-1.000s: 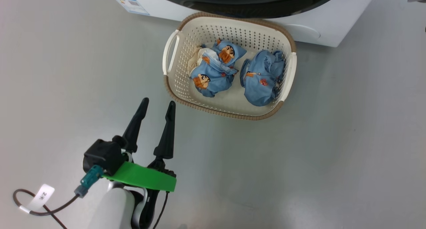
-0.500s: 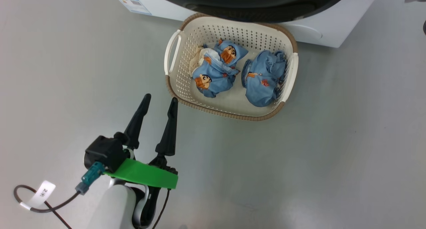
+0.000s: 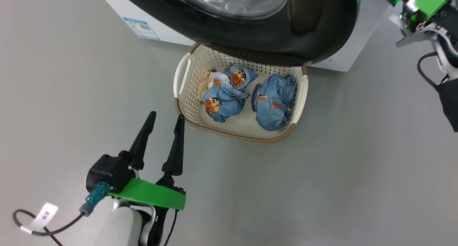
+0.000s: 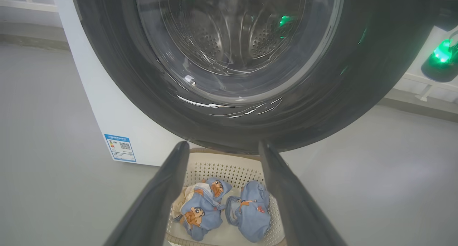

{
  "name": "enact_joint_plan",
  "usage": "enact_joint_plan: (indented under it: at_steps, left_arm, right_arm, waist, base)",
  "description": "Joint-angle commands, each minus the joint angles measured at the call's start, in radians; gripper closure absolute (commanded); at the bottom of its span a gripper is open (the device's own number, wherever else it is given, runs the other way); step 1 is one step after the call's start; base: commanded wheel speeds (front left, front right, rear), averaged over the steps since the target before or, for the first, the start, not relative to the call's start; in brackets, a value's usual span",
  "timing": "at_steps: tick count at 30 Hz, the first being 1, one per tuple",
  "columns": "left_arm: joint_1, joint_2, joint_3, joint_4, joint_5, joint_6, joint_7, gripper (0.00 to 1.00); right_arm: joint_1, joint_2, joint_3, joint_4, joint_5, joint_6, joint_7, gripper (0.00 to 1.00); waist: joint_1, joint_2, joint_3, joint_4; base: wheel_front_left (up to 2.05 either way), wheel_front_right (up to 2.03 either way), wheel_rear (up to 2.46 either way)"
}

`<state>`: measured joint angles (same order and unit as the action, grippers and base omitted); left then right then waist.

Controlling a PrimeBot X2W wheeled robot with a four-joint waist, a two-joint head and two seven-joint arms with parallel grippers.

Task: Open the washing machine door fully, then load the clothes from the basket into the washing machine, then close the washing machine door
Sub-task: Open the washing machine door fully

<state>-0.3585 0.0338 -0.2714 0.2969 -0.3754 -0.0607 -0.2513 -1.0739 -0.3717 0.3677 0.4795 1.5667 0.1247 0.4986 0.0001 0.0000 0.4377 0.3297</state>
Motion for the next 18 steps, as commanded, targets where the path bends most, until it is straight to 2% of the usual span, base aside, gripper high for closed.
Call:
enact_joint_plan:
  at_steps: [1,18]
  left_arm:
    - [0.020,0.016,0.040,-0.016,0.010,0.000,-0.011,0.00]
    - [0.092,0.016,0.064,-0.008,0.043,-0.004,-0.011,0.00]
  right_arm:
    - [0.029,0.031,0.017,-0.037,0.003,0.006,0.013,1.00]
    - [0.168,0.073,0.058,-0.079,0.022,0.006,0.063,1.00]
  waist:
    - [0.0000,0.0000,-0.022,-0.009]
    - [0.0000,0.0000,-0.139,-0.015]
  base:
    - [0.00,0.00,0.00]
    - [0.00,0.00,0.00]
